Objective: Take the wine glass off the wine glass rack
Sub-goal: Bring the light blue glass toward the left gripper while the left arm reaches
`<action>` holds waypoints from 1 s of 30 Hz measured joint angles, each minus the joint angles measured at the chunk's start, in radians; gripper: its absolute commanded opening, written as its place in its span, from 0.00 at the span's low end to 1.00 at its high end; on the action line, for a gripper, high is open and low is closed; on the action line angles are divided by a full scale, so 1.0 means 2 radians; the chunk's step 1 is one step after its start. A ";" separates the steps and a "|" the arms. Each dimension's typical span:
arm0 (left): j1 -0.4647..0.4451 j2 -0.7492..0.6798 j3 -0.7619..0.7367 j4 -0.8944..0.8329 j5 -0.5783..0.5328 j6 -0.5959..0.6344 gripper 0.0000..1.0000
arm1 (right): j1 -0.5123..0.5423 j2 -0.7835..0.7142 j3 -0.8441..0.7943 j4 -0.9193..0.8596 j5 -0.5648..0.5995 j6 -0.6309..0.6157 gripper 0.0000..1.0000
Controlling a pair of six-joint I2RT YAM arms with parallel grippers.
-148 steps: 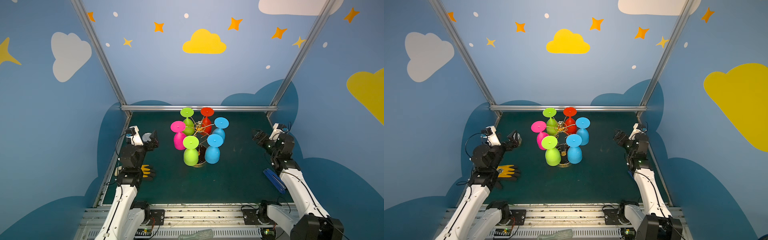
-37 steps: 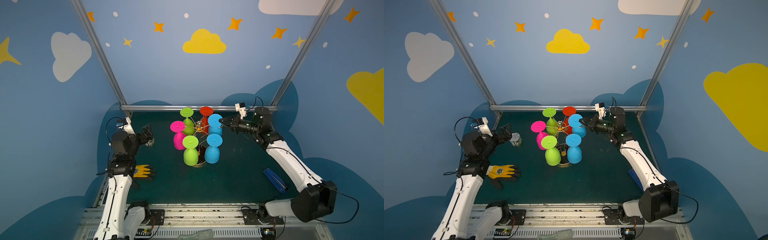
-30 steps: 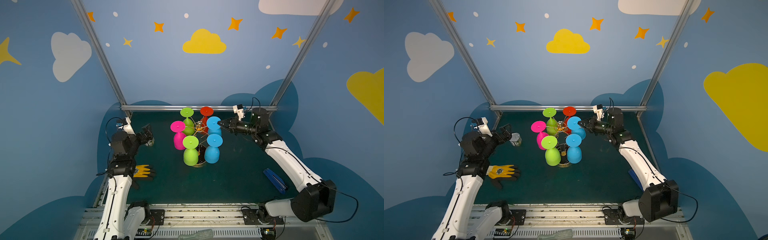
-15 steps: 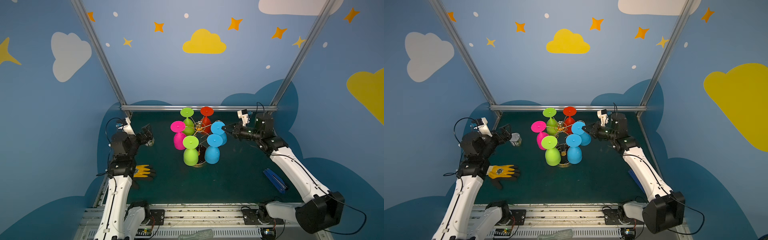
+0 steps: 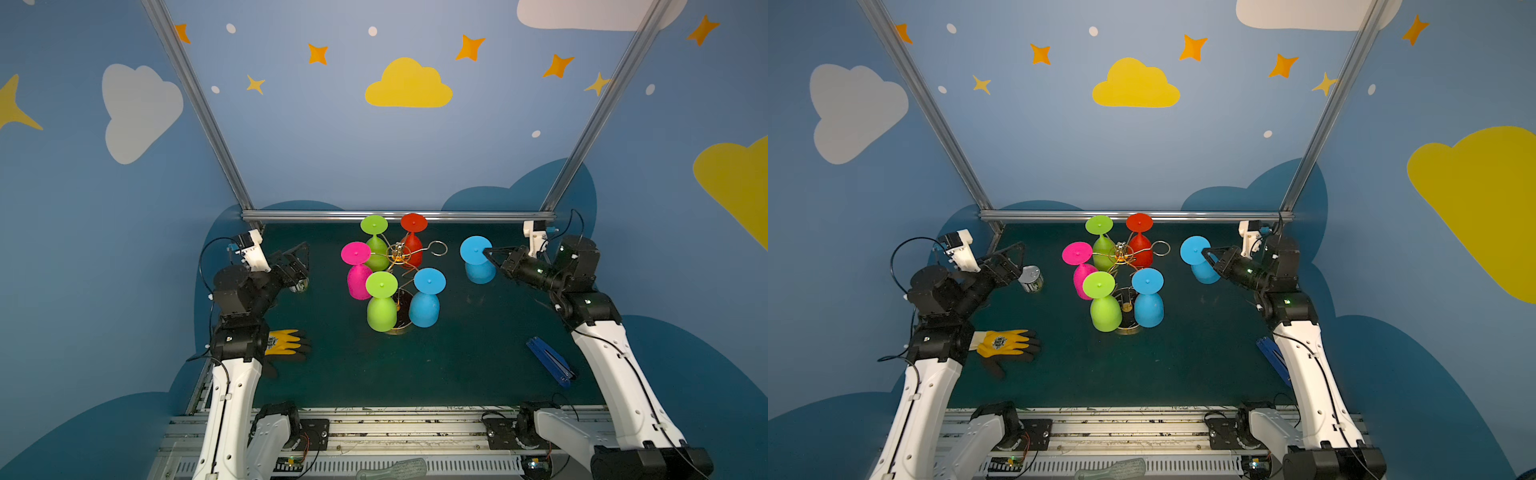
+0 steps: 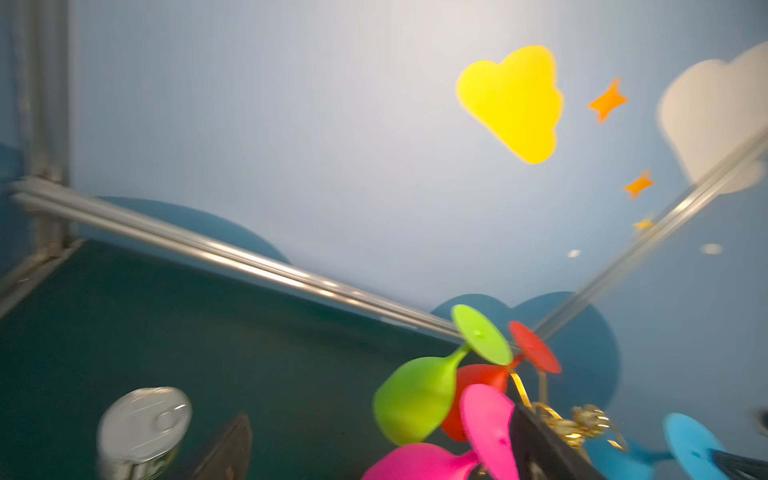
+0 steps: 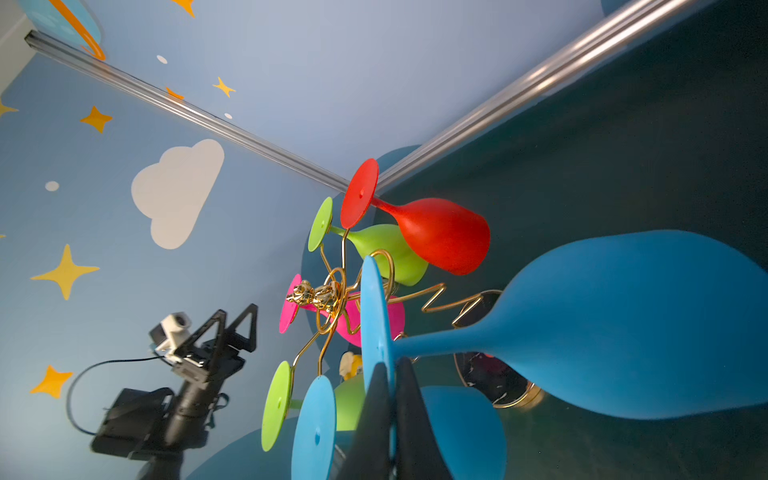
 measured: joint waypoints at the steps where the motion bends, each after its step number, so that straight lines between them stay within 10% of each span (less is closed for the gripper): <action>1: -0.002 0.006 0.014 0.011 0.027 -0.012 0.90 | 0.000 -0.002 0.008 -0.002 0.005 -0.010 0.00; 16: -0.214 0.200 0.218 0.079 0.195 -0.051 0.73 | 0.045 0.002 0.137 -0.004 -0.010 -0.121 0.00; 30: -0.305 0.348 0.325 0.110 0.246 -0.089 0.68 | 0.133 0.050 0.150 0.017 -0.025 -0.146 0.00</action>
